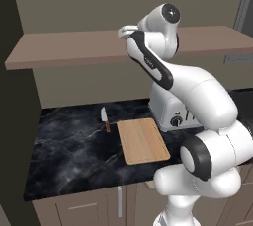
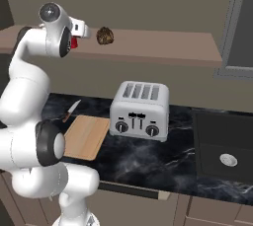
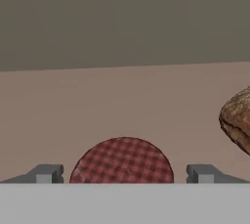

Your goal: Pick the bread, place it on the cutting board, pick the jam, place it on the counter, and close the cabinet.

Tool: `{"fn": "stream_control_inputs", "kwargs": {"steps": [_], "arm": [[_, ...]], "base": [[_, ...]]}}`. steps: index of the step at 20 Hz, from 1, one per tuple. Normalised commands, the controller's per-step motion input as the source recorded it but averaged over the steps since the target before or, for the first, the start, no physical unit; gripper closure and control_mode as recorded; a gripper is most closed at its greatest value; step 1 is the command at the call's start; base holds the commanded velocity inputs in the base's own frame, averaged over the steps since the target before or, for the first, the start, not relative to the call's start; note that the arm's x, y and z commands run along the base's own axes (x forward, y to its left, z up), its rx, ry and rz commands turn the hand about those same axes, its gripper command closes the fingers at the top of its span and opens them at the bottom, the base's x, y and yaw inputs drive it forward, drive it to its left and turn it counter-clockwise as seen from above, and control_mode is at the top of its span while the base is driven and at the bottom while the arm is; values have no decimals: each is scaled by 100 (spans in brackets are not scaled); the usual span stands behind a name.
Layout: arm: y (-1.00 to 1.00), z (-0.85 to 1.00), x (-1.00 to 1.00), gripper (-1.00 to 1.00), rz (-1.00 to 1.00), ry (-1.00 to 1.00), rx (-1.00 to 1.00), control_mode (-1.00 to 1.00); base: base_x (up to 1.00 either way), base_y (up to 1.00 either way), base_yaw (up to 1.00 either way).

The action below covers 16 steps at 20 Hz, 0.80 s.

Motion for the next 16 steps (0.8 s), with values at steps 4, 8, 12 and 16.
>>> {"fn": "stream_control_inputs", "kwargs": {"steps": [4, 8, 12, 16], "arm": [[0, -5, 7, -100, 3, 4, 0, -100], [0, -3, 10, -100, 2, 1, 0, -100], [0, -3, 4, -100, 2, 0, 0, -100], [0, -6, 0, -100, 2, 1, 0, -100]], "base": [[0, 0, 0], [0, 0, 0], [0, 0, 0], [0, 0, 0]]}}
